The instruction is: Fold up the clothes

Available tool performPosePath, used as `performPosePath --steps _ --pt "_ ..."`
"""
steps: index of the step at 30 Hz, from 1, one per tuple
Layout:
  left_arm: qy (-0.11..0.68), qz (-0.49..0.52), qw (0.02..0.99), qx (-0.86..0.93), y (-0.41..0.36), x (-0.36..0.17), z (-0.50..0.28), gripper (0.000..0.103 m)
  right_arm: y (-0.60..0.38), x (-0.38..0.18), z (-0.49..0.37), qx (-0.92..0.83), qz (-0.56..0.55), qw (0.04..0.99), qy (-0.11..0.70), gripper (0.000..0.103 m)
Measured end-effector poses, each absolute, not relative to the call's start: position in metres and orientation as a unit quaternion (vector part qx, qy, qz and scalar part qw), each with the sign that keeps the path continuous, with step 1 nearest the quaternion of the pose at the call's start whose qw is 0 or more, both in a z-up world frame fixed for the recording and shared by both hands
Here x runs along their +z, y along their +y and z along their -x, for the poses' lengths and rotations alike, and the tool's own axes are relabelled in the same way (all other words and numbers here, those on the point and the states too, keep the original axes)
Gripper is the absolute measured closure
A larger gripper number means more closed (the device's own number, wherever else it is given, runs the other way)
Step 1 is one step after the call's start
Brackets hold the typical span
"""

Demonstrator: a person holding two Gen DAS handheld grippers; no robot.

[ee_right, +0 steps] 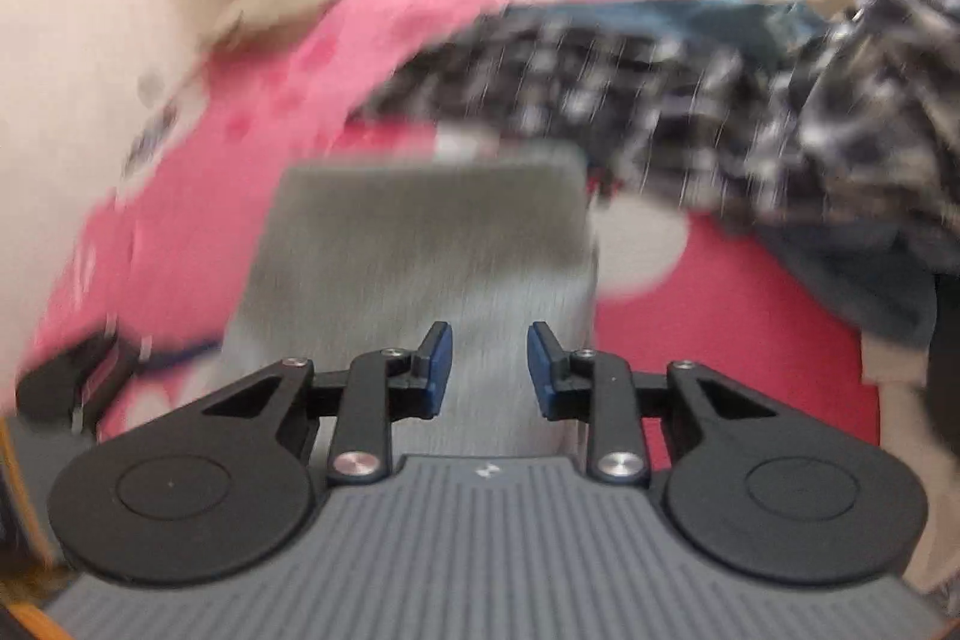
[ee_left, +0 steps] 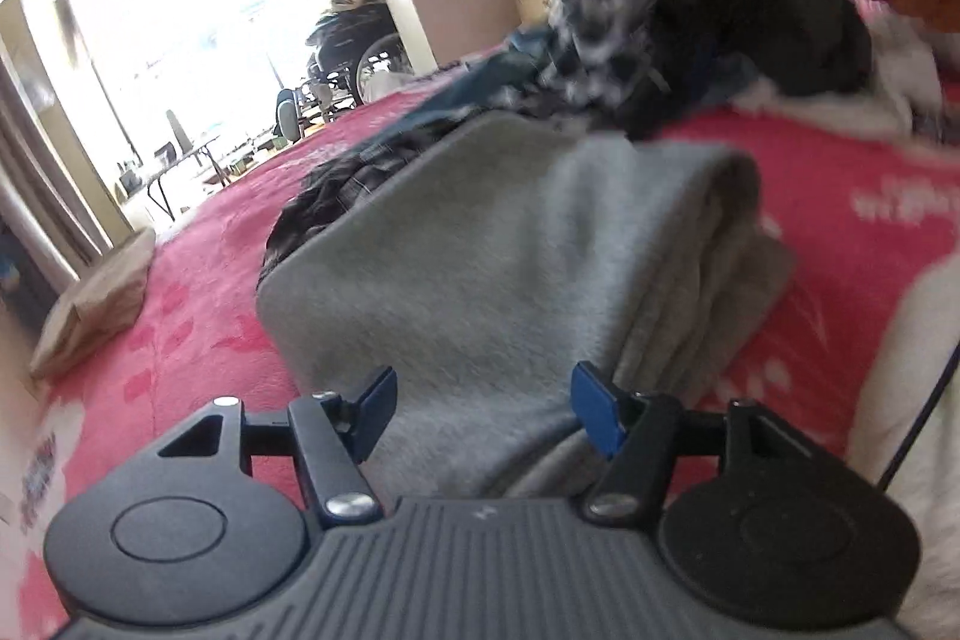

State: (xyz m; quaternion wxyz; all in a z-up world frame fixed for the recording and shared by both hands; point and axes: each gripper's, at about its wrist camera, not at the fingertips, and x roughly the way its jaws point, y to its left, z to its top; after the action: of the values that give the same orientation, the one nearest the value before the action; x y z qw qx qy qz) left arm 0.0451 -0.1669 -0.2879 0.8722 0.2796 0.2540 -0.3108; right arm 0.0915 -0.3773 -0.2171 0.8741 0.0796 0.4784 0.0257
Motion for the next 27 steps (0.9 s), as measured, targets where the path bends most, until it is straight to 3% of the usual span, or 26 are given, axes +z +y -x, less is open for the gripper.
performPosePath --steps 3,5,13,18,27 --pt "0.259 -0.273 0.873 -0.310 -0.165 -0.287 -0.046 0.037 -0.366 -0.257 -0.087 0.010 -0.046 0.854 0.518 0.077" --pt "0.263 -0.263 0.874 -0.311 -0.161 -0.284 -0.046 0.036 -0.374 -0.263 -0.087 -0.002 -0.083 0.857 0.509 0.076" --pt "0.280 -0.241 0.874 -0.315 -0.144 -0.281 -0.043 0.037 -0.367 -0.224 -0.064 0.014 -0.088 0.859 0.504 0.076" --pt "0.285 -0.232 0.872 -0.323 -0.144 -0.286 -0.047 0.035 -0.352 -0.278 -0.081 -0.006 -0.046 0.826 0.562 0.075" --pt "0.284 -0.211 0.888 -0.295 -0.106 -0.263 -0.055 0.036 -0.383 -0.205 -0.045 -0.055 -0.012 0.848 0.527 0.077"
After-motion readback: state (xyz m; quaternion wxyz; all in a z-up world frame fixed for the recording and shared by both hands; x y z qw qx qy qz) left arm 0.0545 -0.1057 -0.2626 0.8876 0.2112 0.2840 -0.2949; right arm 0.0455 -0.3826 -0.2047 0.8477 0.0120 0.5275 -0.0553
